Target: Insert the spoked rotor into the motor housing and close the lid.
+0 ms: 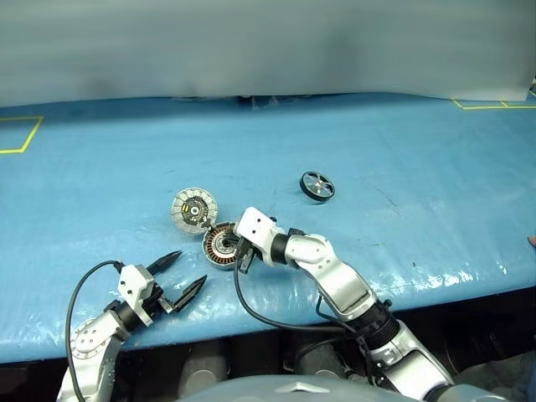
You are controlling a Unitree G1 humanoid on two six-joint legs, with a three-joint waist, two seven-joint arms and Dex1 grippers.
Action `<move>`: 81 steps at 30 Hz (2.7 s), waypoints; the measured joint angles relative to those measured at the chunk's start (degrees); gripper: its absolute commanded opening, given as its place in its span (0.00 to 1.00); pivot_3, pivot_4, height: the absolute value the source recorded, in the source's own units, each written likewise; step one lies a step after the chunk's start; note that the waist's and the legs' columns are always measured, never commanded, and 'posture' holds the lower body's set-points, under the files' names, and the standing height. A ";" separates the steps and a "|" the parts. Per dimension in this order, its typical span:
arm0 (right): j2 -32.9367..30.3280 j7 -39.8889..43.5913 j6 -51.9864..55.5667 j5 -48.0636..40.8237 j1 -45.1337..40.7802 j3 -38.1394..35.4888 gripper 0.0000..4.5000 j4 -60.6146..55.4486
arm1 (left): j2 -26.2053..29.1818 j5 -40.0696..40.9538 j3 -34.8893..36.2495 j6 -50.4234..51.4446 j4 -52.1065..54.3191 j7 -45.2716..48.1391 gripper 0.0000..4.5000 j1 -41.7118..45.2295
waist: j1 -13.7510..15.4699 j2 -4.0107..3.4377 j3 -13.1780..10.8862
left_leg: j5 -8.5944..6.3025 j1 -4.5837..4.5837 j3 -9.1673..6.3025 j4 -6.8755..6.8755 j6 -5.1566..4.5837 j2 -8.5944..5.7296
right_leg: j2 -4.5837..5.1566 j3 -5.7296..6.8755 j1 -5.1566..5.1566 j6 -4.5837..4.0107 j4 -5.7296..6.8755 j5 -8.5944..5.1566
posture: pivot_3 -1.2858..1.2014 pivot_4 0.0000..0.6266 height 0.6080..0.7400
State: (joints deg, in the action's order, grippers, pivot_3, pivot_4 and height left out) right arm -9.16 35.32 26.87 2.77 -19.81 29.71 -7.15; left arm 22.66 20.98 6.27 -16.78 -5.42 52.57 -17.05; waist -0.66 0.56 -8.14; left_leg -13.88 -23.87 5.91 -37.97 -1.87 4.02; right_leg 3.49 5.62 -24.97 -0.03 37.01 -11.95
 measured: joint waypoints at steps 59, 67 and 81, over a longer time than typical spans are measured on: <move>-3.62 -0.63 5.02 6.24 -1.15 3.07 0.03 -2.24 | -0.58 -0.06 0.00 -0.03 -0.08 -0.06 1.00 0.02 | 0.06 -0.12 0.06 | -0.04 0.08 -0.04 0.03 -0.02 -0.01 | 0.13 0.05 0.12 0.00 -0.11 -0.02 | 0.52 0.24 1.00; -2.02 -0.22 7.66 3.13 -1.09 0.88 0.03 -2.69 | -0.58 -0.08 -0.01 -0.03 -0.15 -0.05 1.00 0.13 | 0.05 -0.14 0.03 | -0.03 0.02 -0.05 0.03 -0.02 -0.01 | 0.13 0.05 0.05 0.00 -0.11 -0.02 | 0.52 0.24 1.00; -3.08 -1.66 9.30 2.57 -1.25 -0.22 0.03 -2.87 | -0.60 -0.06 -0.01 -0.15 -0.33 -0.04 1.00 0.27 | 0.05 -0.16 0.02 | -0.03 -0.11 -0.02 0.05 -0.02 -0.01 | 0.05 0.05 -0.11 0.00 -0.07 -0.02 | 0.52 0.24 1.00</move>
State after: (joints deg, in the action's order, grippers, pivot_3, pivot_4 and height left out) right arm -12.24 33.66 36.17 5.34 -21.06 29.49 -10.02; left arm 22.05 20.91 6.26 -16.93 -5.75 52.52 -16.78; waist -0.62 0.40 -8.11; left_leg -13.91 -23.98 5.89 -37.92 -1.89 4.01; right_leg 3.54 5.67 -25.08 -0.03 36.94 -11.97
